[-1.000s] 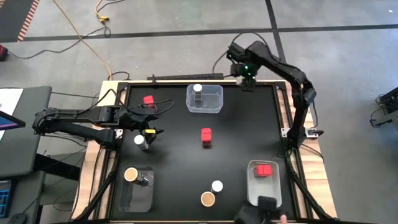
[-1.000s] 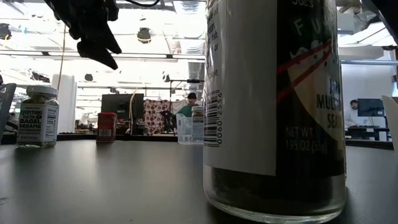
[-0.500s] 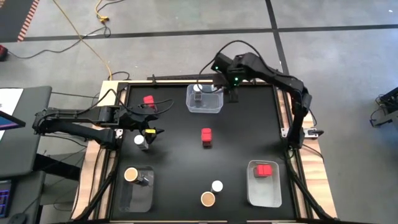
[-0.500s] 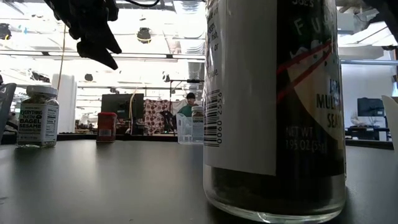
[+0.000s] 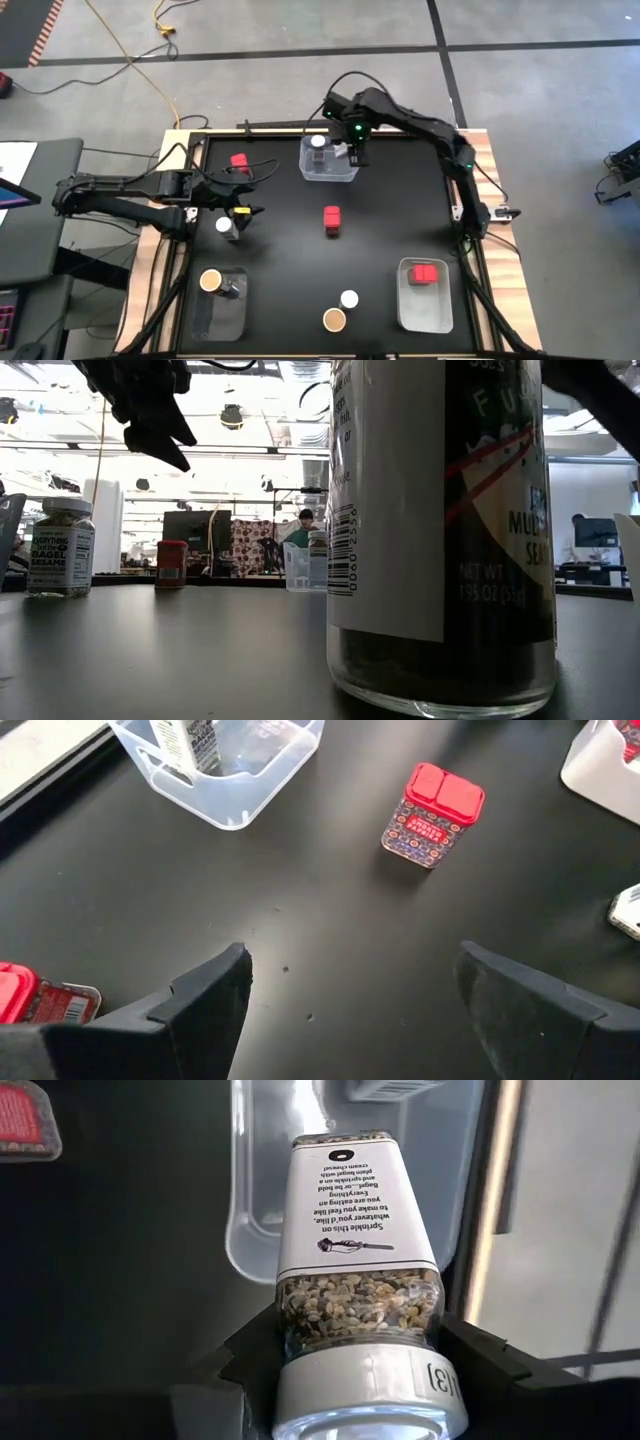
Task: Sort spices by type
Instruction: Put the top right white spice bottle into the transparent bin
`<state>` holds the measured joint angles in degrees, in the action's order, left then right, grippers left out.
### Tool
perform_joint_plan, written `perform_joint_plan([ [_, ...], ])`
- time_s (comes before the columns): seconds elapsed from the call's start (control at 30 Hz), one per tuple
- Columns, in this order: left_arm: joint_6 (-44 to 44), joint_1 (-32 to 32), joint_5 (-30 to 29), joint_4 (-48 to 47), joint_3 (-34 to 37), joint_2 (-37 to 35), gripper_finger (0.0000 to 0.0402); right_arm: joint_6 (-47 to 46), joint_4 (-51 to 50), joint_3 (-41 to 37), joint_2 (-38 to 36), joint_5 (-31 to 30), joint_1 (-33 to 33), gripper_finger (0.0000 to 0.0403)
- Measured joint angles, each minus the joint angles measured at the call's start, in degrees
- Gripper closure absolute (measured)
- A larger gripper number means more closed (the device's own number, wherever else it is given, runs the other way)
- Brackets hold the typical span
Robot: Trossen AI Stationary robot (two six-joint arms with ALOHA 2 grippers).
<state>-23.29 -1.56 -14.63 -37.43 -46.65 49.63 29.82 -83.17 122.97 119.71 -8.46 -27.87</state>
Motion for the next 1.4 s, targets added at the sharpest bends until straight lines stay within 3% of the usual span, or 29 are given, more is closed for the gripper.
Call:
perform_joint_plan([
  [0.2, -0.09, -0.02, -1.73, 0.00, 0.00, 0.00, 0.0068, 0.00, -6.25, 9.24, 8.67, -0.01, -0.48, 0.0183],
  [0.5, -0.09, -0.02, -2.28, -0.03, 0.00, 0.00, 0.0068, -2.35, -6.94, 9.93, 14.63, 1.19, -1.62, 0.0183],
  [1.4, 0.09, -0.02, -2.56, -0.43, 0.00, 0.00, 0.0068, -3.17, -2.36, 9.93, 15.79, 1.33, -3.44, 0.0164],
])
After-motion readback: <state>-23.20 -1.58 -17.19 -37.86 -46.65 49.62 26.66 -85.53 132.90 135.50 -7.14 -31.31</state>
